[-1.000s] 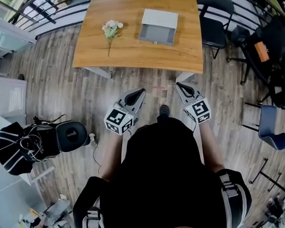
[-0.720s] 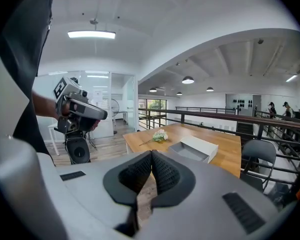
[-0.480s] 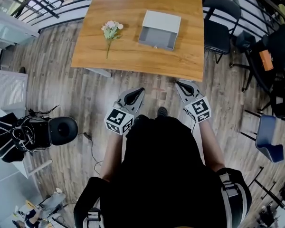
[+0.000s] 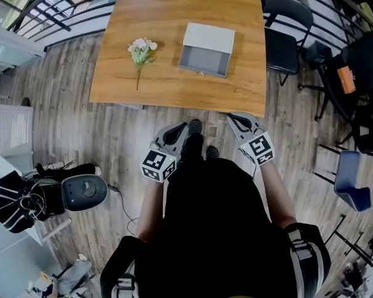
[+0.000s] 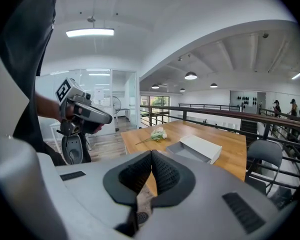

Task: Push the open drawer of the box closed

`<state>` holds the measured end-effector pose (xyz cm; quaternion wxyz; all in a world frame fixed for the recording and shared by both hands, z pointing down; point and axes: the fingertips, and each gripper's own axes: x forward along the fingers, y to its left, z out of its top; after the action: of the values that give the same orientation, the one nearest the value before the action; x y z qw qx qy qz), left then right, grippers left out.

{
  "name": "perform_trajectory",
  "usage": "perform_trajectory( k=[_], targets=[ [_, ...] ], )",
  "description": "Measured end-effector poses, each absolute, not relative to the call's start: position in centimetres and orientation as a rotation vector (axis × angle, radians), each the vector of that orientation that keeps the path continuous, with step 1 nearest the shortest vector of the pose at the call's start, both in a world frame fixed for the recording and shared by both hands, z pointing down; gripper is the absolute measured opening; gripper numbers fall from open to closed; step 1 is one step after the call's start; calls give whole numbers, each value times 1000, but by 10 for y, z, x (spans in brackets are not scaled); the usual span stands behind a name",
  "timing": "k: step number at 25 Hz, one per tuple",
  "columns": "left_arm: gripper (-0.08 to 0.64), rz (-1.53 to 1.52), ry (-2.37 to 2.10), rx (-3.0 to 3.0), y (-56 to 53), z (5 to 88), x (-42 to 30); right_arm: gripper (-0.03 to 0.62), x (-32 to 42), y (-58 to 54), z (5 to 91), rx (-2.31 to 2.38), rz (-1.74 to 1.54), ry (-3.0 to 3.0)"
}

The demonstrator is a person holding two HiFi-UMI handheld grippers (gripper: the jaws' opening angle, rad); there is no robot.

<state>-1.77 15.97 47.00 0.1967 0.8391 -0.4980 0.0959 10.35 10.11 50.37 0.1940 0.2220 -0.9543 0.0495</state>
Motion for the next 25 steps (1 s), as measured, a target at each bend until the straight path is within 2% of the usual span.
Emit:
perform_trajectory(
  k=[5, 11, 25],
  targets=[
    [23, 340, -1377, 2384, 110, 486, -31, 15, 92, 62, 507, 669, 169, -2666],
    [23, 283, -1300, 2406, 49, 497, -55, 15, 61, 10, 510, 707, 167, -2644],
    [25, 393, -1039, 2366, -41, 594, -83, 15, 28, -87, 502, 937, 122, -2590]
  ],
)
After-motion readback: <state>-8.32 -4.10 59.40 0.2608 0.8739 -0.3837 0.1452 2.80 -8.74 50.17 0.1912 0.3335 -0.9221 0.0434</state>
